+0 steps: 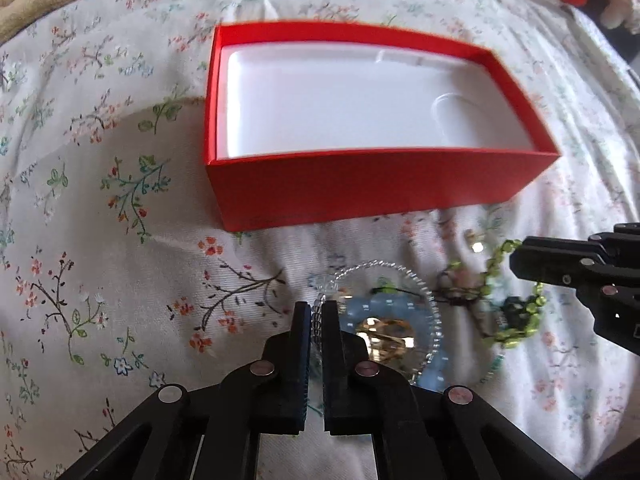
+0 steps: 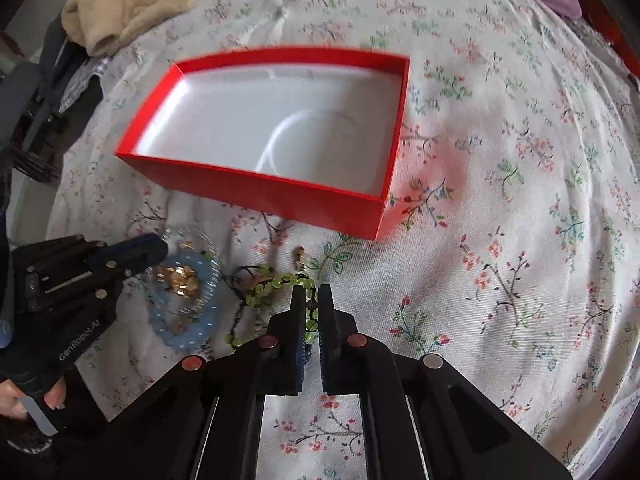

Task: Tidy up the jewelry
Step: 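Carry both bracelets into the red box and open both tools, then move both tools back over the pile, left tool toward the gold rings, then grasp the gold rings with the left tool while the right tool grasps the black clip charm, then lower the gold rings and black charm into the red box and open both tools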

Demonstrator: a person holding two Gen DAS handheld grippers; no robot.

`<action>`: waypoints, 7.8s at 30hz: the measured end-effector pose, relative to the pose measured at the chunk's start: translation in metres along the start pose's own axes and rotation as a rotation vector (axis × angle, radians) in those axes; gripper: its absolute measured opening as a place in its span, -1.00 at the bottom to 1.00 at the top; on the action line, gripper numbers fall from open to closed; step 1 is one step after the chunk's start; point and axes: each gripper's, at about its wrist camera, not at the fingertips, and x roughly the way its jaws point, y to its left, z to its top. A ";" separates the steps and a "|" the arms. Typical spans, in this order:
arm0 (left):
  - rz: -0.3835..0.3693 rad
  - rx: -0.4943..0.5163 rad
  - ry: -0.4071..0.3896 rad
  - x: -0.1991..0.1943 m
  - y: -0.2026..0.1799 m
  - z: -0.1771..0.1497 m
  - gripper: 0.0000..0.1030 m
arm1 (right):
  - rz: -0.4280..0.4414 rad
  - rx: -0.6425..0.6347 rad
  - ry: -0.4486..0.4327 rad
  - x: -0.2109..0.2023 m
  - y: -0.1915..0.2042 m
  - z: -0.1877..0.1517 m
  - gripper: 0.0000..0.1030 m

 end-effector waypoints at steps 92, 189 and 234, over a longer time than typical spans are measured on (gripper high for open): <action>0.170 -0.065 -0.139 -0.046 -0.001 0.002 0.82 | -0.037 0.065 -0.155 -0.055 -0.023 0.005 0.23; -0.020 -0.066 -0.073 -0.028 -0.021 -0.001 -0.59 | 0.035 0.045 0.008 -0.001 -0.009 -0.008 -0.45; 0.037 -0.159 -0.210 -0.013 0.000 0.068 -0.57 | 0.057 0.162 -0.160 -0.019 -0.020 0.071 -0.44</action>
